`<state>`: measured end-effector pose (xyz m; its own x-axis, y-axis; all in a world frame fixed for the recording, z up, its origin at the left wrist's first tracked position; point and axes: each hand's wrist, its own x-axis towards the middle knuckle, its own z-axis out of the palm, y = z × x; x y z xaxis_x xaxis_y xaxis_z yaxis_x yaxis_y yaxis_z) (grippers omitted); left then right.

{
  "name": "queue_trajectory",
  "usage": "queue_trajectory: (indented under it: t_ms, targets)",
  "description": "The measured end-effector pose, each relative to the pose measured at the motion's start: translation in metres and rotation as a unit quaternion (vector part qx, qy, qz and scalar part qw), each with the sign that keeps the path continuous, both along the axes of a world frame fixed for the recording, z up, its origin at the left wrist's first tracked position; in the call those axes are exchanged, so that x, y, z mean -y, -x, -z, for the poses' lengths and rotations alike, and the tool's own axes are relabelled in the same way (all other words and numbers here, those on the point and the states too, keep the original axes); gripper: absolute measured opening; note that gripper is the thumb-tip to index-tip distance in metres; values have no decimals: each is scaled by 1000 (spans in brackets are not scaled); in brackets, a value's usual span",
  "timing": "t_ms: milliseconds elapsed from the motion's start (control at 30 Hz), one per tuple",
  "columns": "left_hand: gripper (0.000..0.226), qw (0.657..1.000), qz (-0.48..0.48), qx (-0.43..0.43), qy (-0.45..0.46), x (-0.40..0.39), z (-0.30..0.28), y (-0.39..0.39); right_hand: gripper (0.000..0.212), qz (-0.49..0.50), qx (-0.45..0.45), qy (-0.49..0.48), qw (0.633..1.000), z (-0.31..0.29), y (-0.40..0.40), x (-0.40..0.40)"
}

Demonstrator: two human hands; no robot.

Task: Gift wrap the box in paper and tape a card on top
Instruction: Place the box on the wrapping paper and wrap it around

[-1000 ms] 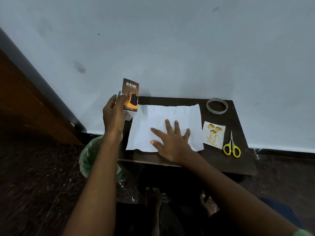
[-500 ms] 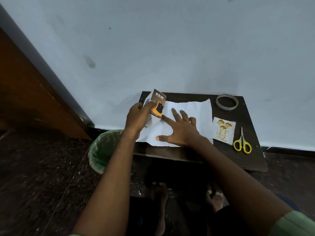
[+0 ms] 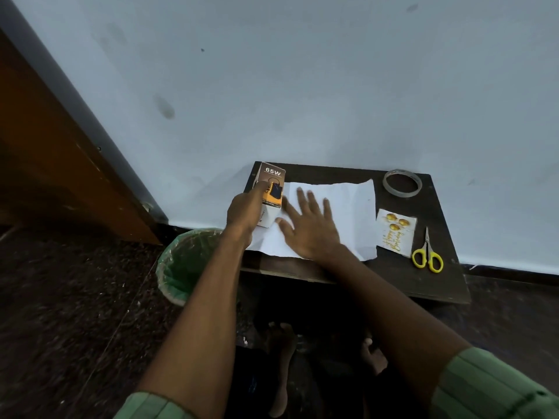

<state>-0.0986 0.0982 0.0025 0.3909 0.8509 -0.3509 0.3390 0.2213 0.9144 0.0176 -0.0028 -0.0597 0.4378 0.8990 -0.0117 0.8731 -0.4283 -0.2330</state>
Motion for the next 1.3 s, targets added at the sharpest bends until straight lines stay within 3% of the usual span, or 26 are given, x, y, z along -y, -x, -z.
queue_trajectory:
  t_ms: [100,200,367,467,567,633,700,767,800,933,1000,1067,1167,1300]
  targets:
    - [52,1000,-8,2,-16,2,1,-1,75,-26,3,6,1000,-1,12,-9]
    - [54,999,-19,-7,-29,2,0,3,66,-9,0,7,1000,1,7,-8]
    - [79,994,-7,-67,-90,15,-2,6,65,90,-49,50,993,-1,-43,19]
    - [63,985,11,-101,-140,22,-4,4,70,86,-73,62,992,-7,-56,27]
    - [58,971,29,-126,-203,30,-3,-4,70,57,-171,-29,983,-24,-51,27]
    - [69,958,19,-134,-253,40,-2,-11,52,70,-279,-135,948,-37,-48,31]
    - [81,944,23,-144,-297,50,-1,-15,36,121,-403,-226,878,-45,-43,33]
    - [89,938,57,-155,-306,56,1,-18,38,169,-525,-239,799,-53,-39,32]
    - [86,938,72,-156,-300,58,2,-19,42,177,-555,-233,779,-55,-40,31]
    - [45,958,83,-66,-265,65,-4,-26,53,180,-580,-231,760,-54,-45,29]
    - [33,967,70,-41,-241,61,-7,-30,47,186,-587,-239,751,-52,-46,27]
    - [32,978,75,-46,-189,55,-8,-32,37,196,-597,-239,740,-51,-46,27]
    - [49,991,91,-32,-97,49,-6,-31,25,207,-619,-241,718,-53,-45,29]
    - [46,991,98,-6,-86,45,-5,-28,30,225,-624,-253,704,-54,-45,32]
